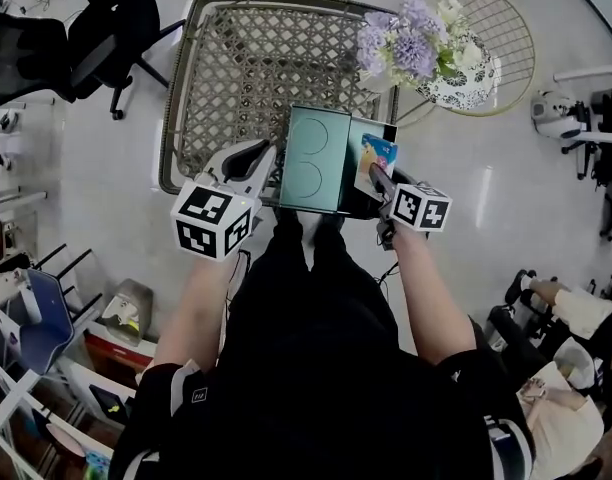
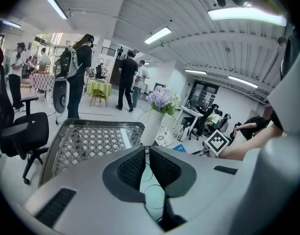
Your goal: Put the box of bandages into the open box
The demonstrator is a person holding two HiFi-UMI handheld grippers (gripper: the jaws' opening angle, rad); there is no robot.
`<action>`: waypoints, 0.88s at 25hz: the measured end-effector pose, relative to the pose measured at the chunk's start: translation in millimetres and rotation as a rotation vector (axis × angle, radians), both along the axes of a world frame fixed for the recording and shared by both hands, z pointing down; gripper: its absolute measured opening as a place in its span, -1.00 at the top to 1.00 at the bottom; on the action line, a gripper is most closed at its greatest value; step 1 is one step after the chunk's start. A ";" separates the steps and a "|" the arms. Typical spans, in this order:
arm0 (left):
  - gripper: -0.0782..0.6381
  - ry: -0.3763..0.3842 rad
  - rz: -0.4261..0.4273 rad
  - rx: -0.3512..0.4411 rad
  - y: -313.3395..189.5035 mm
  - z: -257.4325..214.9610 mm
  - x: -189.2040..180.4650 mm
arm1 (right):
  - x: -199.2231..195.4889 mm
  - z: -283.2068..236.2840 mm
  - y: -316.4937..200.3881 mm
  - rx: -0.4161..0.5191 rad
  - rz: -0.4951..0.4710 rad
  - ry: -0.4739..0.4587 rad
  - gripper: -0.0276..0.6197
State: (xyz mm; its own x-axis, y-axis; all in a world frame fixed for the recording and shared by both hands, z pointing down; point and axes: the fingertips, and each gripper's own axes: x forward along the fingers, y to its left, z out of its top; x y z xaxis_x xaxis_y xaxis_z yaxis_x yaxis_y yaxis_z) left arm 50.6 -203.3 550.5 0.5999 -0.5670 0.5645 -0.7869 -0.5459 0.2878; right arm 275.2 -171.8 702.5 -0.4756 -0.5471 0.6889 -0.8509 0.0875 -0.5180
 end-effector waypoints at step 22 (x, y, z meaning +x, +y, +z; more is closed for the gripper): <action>0.70 0.022 0.032 -0.010 -16.2 1.3 18.3 | 20.1 38.7 11.3 -0.111 -0.112 0.298 0.51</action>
